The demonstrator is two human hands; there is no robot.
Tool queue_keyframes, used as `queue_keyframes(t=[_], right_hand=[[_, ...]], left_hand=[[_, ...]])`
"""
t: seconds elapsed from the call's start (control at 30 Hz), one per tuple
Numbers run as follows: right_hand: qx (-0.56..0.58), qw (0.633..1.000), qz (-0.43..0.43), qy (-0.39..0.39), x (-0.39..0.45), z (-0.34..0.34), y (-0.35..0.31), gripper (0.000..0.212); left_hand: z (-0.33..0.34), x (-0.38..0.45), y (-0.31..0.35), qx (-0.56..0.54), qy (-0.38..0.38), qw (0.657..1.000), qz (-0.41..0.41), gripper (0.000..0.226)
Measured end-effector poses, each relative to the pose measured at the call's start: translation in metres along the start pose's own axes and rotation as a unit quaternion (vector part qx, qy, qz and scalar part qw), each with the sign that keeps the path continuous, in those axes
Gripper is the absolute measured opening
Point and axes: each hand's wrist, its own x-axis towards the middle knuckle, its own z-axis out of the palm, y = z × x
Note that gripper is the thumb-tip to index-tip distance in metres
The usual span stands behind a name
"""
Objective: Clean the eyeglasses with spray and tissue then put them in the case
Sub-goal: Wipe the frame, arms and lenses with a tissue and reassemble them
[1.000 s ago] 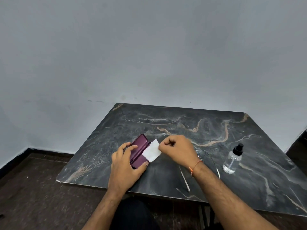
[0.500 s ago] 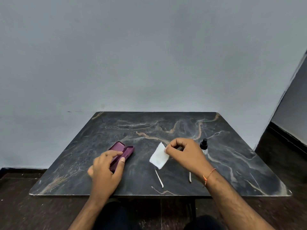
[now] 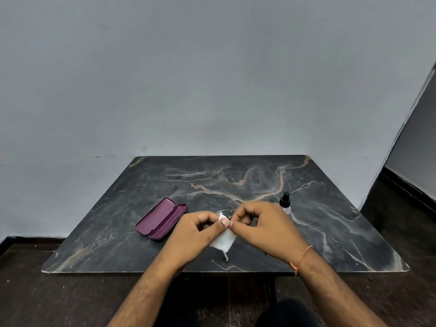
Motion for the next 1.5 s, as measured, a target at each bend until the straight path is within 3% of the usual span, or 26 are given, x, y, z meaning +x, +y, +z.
queue_keyframes(t=[0.1, 0.3, 0.47, 0.63, 0.8, 0.93, 1.13, 1.5], right_hand=[[0.027, 1.0, -0.009, 0.003, -0.002, -0.006, 0.0, 0.004], [-0.001, 0.993, -0.113, -0.015, -0.008, -0.01, 0.009, 0.047], [-0.001, 0.985, -0.161, 0.068, -0.008, 0.002, 0.008, 0.038], [-0.008, 0.975, -0.191, 0.113, -0.009, 0.007, 0.01, 0.027], [0.067, 0.981, -0.134, 0.126, -0.009, 0.015, 0.013, 0.02], [0.191, 0.975, -0.049, 0.108, -0.01, 0.02, 0.011, 0.016], [0.395, 0.915, 0.069, 0.053, -0.012, 0.029, 0.008, 0.013], [0.458, 0.88, 0.116, 0.041, -0.014, 0.039, 0.008, 0.018]], left_hand=[[-0.001, -0.002, 0.008, -0.022, 0.017, 1.0, -0.003, 0.012], [-0.002, -0.005, 0.021, -0.123, 0.017, 0.991, -0.051, 0.035], [0.003, -0.006, 0.027, -0.152, -0.012, 0.987, -0.057, 0.026], [-0.002, -0.004, 0.025, -0.104, -0.004, 0.994, -0.024, 0.028], [0.0, -0.002, 0.019, -0.061, 0.072, 0.995, 0.018, 0.025], [0.006, 0.001, 0.012, -0.051, 0.114, 0.992, 0.033, 0.007], [0.018, 0.001, 0.008, -0.089, 0.15, 0.984, 0.046, 0.008], [0.034, -0.001, 0.002, -0.119, 0.245, 0.961, 0.049, 0.006]])
